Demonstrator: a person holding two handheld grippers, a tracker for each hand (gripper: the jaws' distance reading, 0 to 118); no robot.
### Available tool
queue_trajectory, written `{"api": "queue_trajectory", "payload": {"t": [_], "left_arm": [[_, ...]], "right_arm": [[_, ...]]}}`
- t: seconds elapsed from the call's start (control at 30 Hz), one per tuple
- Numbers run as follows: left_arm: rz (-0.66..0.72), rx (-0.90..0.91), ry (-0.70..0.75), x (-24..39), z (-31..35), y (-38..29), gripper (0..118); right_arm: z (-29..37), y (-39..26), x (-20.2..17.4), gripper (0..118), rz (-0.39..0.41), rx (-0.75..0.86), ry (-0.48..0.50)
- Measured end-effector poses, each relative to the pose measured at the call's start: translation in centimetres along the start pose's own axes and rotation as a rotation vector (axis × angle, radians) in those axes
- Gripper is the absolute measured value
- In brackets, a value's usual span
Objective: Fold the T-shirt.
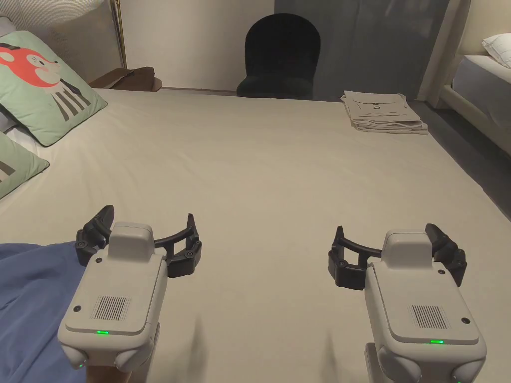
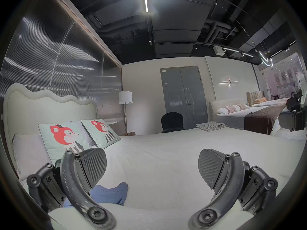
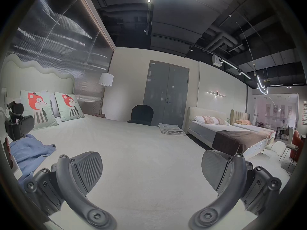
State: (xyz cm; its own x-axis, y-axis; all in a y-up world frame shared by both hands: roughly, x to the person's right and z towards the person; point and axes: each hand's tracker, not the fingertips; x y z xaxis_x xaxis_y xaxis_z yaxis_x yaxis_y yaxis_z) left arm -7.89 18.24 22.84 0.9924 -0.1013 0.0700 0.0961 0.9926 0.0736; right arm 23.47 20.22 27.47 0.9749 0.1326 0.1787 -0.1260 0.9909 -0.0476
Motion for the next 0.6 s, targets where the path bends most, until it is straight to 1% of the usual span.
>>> {"api": "queue_trajectory", "payload": {"t": [0.6], "left_arm": [[-0.006,0.002,0.002,-0.37,-0.03,-0.25,110]], "right_arm": [[-0.04,-0.09,-0.03,117,-0.005,-0.005,0.004]]}}
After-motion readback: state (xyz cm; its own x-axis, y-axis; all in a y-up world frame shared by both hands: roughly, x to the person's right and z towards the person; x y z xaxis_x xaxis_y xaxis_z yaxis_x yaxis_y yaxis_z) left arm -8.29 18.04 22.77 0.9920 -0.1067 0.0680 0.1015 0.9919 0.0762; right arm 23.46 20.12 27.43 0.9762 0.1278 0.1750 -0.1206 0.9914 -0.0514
